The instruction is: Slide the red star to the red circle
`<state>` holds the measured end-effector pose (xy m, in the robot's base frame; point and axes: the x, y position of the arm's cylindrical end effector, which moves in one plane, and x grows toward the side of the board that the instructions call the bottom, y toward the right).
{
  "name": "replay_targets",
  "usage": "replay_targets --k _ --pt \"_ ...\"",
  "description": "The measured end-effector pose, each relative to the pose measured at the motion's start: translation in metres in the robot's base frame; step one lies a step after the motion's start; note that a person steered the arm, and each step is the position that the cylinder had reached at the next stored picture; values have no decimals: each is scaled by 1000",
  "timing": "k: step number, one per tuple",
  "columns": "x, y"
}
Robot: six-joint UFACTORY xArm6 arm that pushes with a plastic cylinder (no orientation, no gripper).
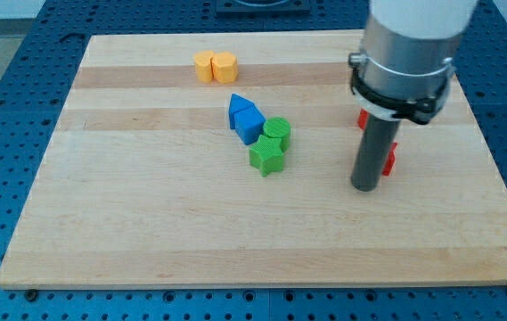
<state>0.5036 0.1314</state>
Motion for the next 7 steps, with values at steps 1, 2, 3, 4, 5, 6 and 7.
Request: replay_targets --k 1,2,3,4,5,6,7 --pt "-9 39" --pt "-37 47" --pt "-48 47" --pt "-41 47" --pt "-39 46" --pt "-44 45" --pt "-60 45"
